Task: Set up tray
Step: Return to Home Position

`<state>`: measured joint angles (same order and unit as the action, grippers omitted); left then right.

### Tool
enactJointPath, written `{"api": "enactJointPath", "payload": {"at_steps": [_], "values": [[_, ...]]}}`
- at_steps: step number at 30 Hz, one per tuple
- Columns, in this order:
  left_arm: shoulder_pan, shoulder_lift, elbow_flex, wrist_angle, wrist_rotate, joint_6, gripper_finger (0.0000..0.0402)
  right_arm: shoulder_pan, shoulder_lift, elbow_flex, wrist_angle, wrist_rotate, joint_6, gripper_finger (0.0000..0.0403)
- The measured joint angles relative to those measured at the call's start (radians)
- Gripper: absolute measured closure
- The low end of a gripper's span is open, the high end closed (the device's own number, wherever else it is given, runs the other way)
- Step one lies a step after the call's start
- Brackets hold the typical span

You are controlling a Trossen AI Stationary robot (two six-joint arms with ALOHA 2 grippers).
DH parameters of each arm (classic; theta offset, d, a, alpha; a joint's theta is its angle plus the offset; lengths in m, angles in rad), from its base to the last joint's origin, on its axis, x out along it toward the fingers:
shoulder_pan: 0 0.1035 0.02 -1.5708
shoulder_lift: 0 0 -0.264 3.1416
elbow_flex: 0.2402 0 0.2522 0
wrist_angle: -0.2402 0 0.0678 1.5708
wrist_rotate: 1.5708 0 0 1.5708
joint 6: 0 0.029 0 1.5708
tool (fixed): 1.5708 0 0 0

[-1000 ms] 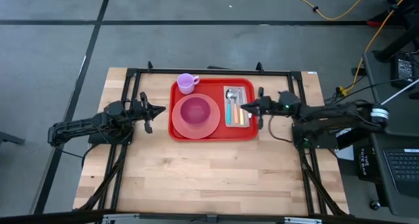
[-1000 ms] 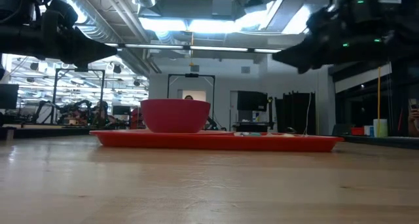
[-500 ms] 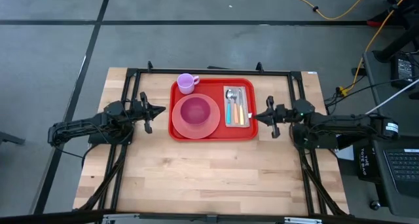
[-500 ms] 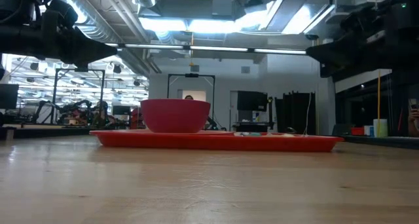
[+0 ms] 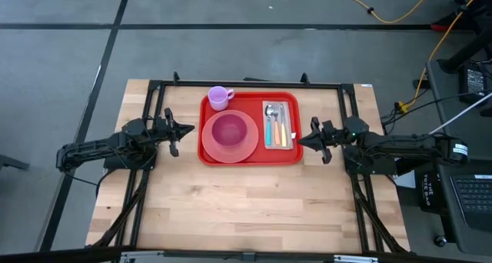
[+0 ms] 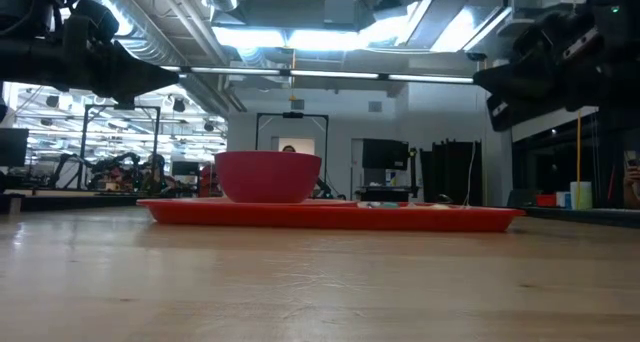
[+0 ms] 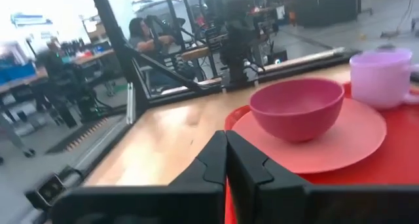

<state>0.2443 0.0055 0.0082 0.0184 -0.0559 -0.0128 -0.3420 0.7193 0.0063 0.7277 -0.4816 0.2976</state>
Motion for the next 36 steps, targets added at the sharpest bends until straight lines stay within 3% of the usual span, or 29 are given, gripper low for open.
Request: {"api": "enactJointPath", "payload": {"at_steps": [7,12,19,30,36], "values": [[0.000,0.000,0.000,0.000,0.000,0.000,0.0398,0.018,0.000,0.000,-0.012,0.020,-0.113,0.0384],[0.000,0.000,0.000,0.000,0.000,0.000,0.0398,0.136,-0.012,0.000,-0.044,0.108,-0.124,0.0382],[0.000,0.000,0.000,0.000,0.000,0.000,0.0398,0.342,-0.219,0.000,-0.233,0.209,-0.153,0.0382],[0.000,0.000,0.000,0.000,0.000,0.000,0.0398,0.376,-0.555,0.000,-0.556,0.237,-0.225,0.0382],[0.000,0.000,0.000,0.000,0.000,0.000,0.0398,0.415,-0.656,0.000,-0.674,0.427,-0.147,0.0382]]}}
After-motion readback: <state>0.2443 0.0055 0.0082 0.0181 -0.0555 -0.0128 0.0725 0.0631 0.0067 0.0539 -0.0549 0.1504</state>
